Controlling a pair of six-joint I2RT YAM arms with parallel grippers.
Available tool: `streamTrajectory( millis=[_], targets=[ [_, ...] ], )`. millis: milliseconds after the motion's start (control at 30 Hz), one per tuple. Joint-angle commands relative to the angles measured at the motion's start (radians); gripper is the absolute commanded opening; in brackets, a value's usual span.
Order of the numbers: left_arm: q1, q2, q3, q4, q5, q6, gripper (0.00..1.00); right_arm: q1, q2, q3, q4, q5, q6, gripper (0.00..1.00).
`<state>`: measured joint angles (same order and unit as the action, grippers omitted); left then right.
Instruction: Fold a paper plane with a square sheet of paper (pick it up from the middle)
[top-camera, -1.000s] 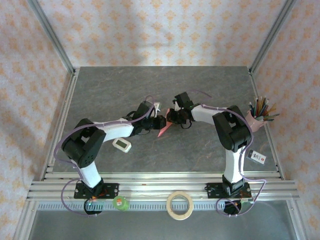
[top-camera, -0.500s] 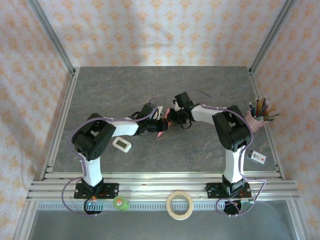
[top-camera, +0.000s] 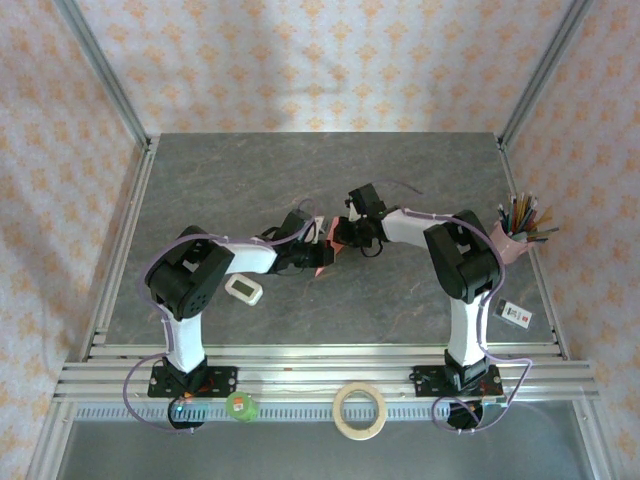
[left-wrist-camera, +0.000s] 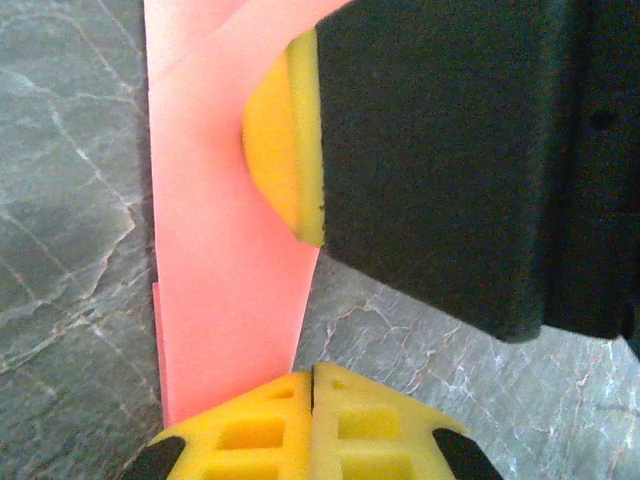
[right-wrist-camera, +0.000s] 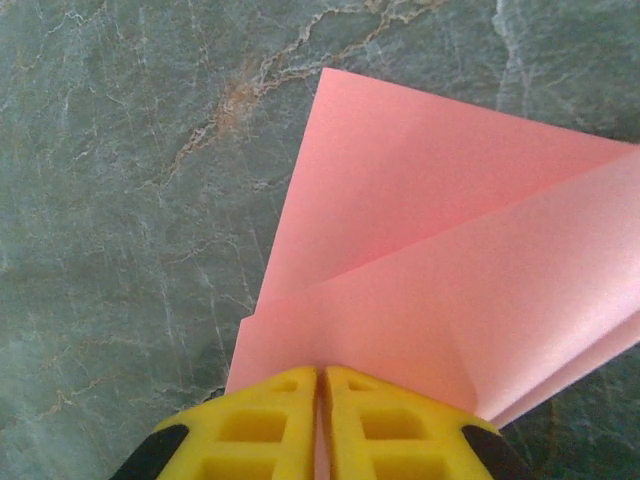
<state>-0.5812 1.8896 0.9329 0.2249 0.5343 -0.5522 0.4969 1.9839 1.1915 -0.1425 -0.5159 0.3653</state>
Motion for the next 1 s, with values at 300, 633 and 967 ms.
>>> streamTrajectory(
  millis=[300,633,967],
  targets=[
    [-0.006,0.013,-0.085,0.021,-0.025,-0.022,0.0,-0.001,0.071,-0.01,-0.104,0.093,0.002,0.1],
    [-0.025,-0.048,-0.136,-0.043,-0.028,-0.005,0.0,-0.001,0.079,-0.009,-0.117,0.115,0.003,0.09],
    [-0.037,-0.112,-0.196,-0.14,-0.043,0.025,0.0,-0.001,0.08,-0.01,-0.112,0.112,0.002,0.09]
  ],
)
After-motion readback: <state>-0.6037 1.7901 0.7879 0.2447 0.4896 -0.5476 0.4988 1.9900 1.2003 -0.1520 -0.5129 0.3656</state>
